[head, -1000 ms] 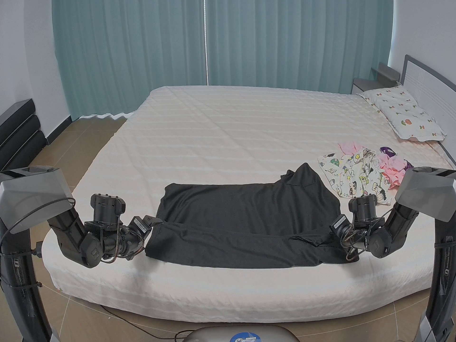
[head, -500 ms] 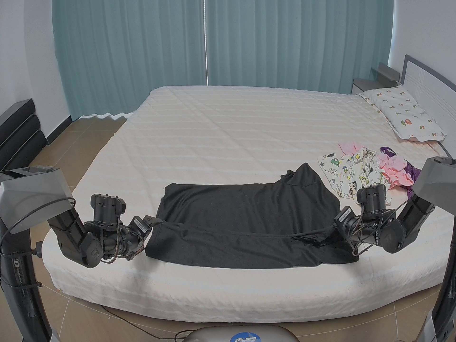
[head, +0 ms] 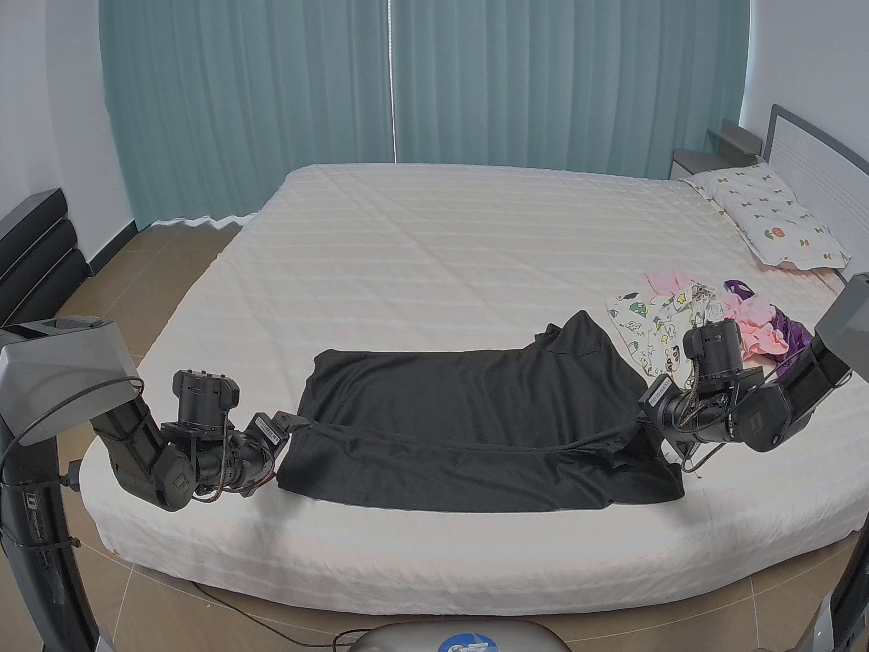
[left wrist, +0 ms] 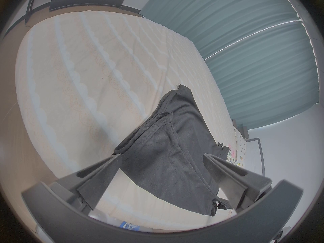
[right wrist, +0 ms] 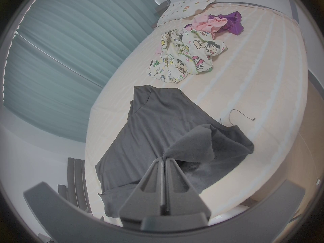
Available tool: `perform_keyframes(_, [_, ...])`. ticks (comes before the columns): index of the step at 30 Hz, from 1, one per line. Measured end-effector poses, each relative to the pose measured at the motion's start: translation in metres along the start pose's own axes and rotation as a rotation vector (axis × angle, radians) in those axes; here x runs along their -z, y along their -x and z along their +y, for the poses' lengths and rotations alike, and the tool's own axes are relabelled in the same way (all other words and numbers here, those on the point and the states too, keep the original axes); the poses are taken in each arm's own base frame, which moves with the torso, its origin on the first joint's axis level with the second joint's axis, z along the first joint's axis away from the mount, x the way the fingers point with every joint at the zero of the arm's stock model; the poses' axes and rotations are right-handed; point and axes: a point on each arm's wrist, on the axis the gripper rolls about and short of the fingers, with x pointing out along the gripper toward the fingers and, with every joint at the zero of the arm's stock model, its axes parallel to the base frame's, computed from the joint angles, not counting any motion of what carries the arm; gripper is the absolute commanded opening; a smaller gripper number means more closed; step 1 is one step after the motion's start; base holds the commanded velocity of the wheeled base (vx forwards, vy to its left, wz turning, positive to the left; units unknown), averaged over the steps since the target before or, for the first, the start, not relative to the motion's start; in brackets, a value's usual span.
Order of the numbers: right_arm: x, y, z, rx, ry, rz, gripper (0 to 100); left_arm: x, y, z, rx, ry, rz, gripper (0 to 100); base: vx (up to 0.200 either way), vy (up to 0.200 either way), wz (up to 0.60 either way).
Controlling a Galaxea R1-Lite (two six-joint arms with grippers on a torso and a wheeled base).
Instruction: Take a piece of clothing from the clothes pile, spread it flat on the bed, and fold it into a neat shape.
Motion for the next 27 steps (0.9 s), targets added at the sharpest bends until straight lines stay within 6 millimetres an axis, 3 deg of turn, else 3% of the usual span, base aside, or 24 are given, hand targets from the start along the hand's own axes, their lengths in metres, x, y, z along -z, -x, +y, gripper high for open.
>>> perform_keyframes(14, [0.004, 0.036, 0.012, 0.067, 0.05, 0.077, 0, 0.0, 0.0, 0.0, 0.0, 0.0, 0.001, 100, 0.0, 0.0, 0.0])
perform_keyframes(15, [0.005, 0.036, 0.011, 0.07, 0.052, 0.081, 100, 0.0, 0.0, 0.0, 0.0, 0.0, 0.001, 100, 0.0, 0.0, 0.0])
perform_keyframes(27, [0.015, 0.051, 0.003, 0.143, 0.081, 0.142, 100, 0.0, 0.001, 0.0, 0.002, 0.001, 0.002, 100, 0.0, 0.0, 0.0])
